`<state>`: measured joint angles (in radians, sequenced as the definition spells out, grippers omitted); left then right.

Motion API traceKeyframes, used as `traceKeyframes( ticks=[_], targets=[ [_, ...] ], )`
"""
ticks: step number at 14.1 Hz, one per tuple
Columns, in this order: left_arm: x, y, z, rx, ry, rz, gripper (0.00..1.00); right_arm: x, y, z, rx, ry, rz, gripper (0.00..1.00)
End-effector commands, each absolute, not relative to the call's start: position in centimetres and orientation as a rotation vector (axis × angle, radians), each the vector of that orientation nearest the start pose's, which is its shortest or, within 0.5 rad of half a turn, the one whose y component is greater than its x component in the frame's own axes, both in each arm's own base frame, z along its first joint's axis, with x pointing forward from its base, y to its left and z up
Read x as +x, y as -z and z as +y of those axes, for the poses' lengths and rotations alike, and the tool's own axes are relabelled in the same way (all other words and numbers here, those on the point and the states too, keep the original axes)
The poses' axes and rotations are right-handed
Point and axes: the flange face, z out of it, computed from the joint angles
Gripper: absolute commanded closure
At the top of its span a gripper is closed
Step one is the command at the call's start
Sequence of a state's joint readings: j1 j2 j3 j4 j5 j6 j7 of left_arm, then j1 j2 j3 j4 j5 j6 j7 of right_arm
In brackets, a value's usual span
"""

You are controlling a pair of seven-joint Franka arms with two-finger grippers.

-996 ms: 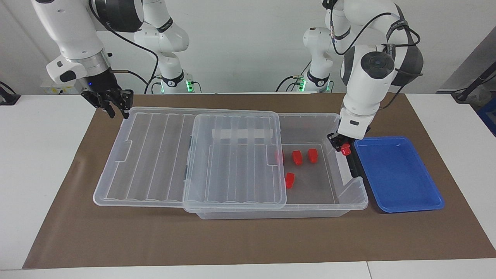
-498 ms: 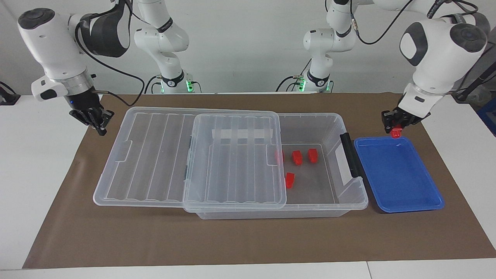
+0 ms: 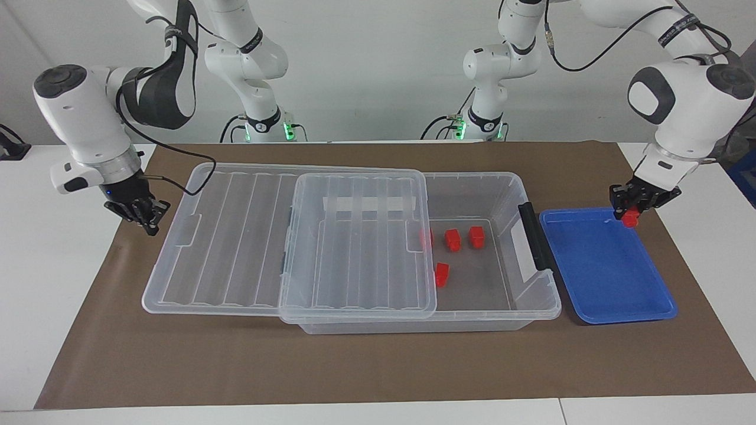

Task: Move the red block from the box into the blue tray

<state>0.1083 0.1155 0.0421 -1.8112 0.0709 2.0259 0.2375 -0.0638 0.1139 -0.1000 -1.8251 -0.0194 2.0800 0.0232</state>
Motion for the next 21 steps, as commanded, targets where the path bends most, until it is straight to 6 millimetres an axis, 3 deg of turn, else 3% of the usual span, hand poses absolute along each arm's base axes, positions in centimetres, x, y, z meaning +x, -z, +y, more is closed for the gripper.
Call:
traceKeyframes(
  ticks=[1,3,5,6,9,12,21],
  targets=[
    [58.7,-46.6,10.7,-3.048,0.212,0.185,1.0,60.6,-47.7,-9.4,-3.159,0.233,0.229,1.0],
    [58.2,-43.2,11.2,-3.035,0.285,0.173,1.0,60.8,-47.3,-8.4,-3.159,0.226,0.207,1.0],
    [58.0,-41.6,11.0,-3.029,0.318,0.171,1.0,61.0,-47.3,-7.1,-3.155,0.227,0.175,1.0],
    [58.2,-40.9,10.8,-3.032,0.31,0.17,1.0,61.0,-47.3,-6.5,-3.154,0.224,0.158,1.0],
    [59.7,-35.7,10.5,-3.031,0.323,0.183,1.0,61.1,-47.2,-4.2,-3.151,0.203,0.084,1.0],
    [60.3,-33.1,10.3,-3.029,0.332,0.191,1.0,61.2,-47.1,-1.7,-3.144,0.195,0.018,1.0],
    [60.7,-31.2,10.2,-3.056,0.374,0.136,1.0,60.0,-46.9,7.1,-3.116,0.098,-0.209,1.0]
  ],
)
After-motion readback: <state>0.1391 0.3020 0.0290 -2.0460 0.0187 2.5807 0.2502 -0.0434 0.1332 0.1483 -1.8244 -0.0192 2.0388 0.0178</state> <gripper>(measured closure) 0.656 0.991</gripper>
